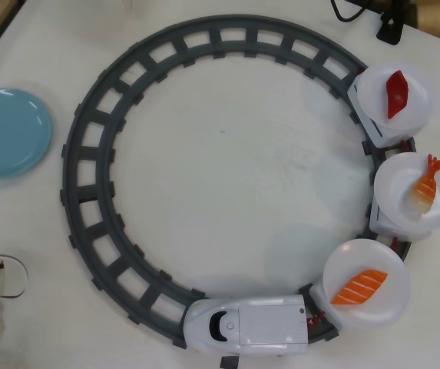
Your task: Pick up the sushi from the Shinkansen and put it on the blue dish
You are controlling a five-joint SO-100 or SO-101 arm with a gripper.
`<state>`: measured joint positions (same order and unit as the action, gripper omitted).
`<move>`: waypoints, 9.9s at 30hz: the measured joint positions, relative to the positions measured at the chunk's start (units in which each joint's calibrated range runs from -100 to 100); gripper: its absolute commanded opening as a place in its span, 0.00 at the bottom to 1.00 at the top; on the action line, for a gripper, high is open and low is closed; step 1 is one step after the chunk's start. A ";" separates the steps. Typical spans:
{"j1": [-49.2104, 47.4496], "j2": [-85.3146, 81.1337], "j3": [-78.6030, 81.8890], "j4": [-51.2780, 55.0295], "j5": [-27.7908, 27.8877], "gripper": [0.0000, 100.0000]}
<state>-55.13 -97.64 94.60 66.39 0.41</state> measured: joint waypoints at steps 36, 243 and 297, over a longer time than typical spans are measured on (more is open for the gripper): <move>0.00 0.00 0.00 0.00 0.00 0.03; 2.04 141.12 -154.99 31.85 1.29 0.03; -0.25 112.86 -129.46 31.85 -0.10 0.05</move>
<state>-55.37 15.23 -34.86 98.24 0.31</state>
